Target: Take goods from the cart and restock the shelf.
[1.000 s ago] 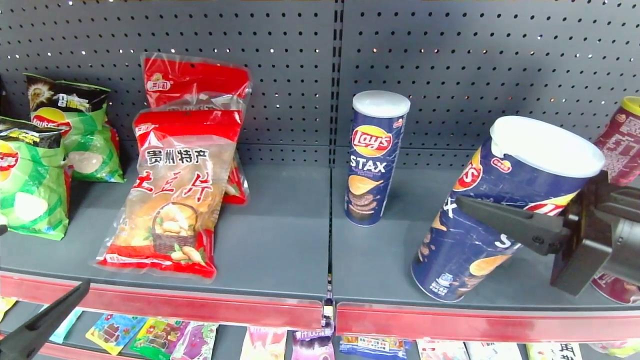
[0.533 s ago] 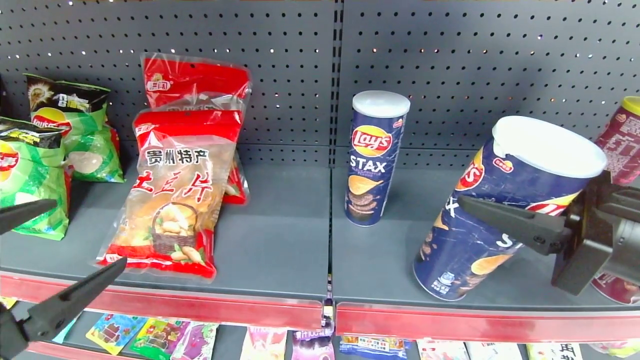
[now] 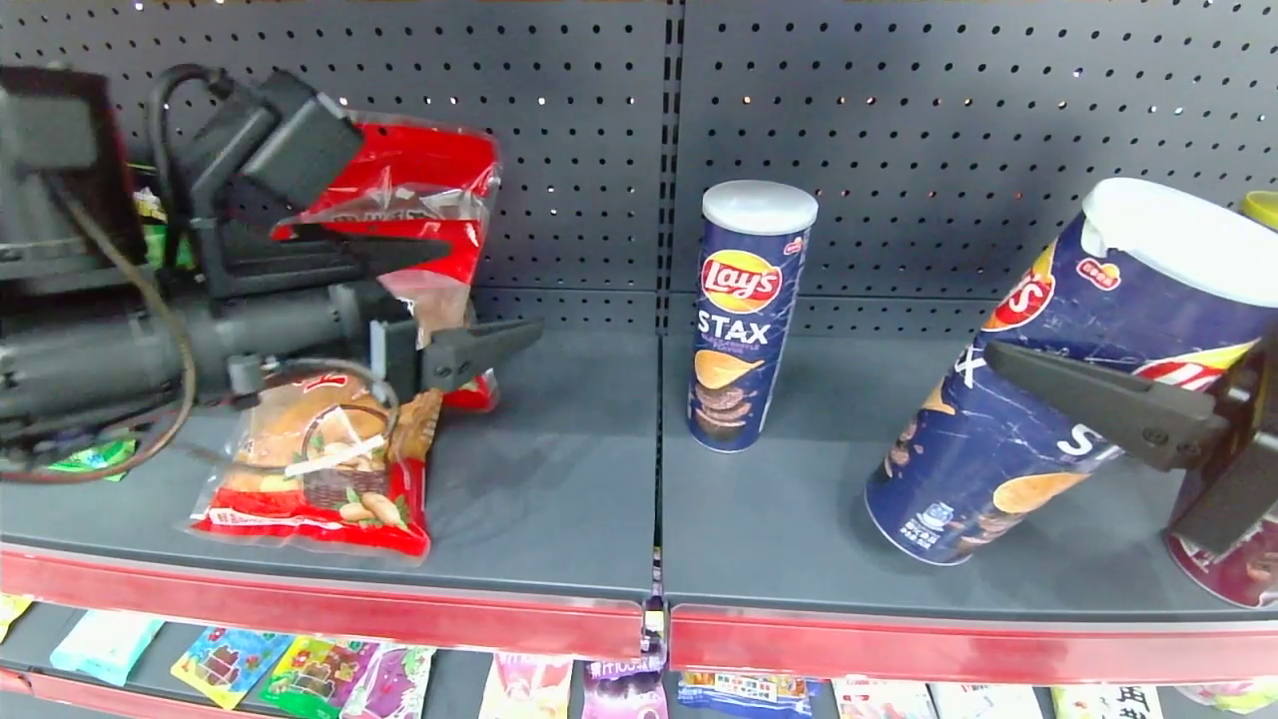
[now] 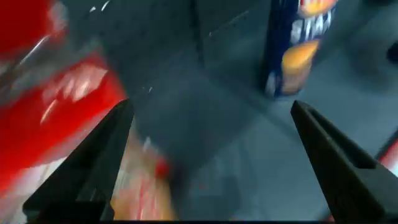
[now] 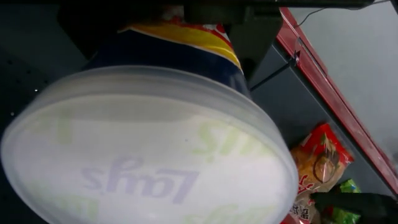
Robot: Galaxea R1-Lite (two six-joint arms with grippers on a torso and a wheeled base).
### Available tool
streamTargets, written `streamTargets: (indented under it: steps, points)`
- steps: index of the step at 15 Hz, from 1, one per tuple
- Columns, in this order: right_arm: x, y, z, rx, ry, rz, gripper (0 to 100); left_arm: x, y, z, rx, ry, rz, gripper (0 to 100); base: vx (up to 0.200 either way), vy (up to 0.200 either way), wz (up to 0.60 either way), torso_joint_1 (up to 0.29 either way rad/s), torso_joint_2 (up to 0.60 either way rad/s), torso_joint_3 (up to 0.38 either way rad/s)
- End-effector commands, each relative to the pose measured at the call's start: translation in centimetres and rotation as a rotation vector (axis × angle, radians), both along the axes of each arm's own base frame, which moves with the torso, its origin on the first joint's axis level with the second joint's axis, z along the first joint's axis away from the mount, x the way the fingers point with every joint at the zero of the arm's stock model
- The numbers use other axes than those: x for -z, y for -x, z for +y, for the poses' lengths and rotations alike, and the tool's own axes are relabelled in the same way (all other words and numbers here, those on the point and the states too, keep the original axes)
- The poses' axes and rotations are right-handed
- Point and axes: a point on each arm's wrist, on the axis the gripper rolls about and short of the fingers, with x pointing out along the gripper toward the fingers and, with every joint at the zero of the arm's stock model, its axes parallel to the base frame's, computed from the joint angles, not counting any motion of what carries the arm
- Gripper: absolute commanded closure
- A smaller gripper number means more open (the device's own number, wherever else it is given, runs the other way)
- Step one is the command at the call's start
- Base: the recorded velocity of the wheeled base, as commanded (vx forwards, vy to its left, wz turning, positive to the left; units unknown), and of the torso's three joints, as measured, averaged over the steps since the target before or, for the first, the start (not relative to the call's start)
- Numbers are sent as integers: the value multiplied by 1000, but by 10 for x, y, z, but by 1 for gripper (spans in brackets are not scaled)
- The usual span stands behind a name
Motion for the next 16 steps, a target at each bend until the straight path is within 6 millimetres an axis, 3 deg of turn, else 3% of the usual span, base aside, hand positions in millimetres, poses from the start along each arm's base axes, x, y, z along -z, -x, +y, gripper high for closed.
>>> streamTargets:
  steps: [1,4,10,16]
  points:
    - [-1,1,-2,7,-3,-5,100,19,-55,-47,130,-10,56,0,0,0,0,0,0,0]
    - [-1,-1,-4,26,-3,-5,100,23,-76,-68,249,7,64,0,0,0,0,0,0,0]
    - [1,-1,-4,24,4,-1,100,26,-92,-79,302,20,60,0,0,0,0,0,0,0]
    - [1,-1,-4,24,2,-3,100,26,-89,-89,425,35,71,0,0,0,0,0,0,0]
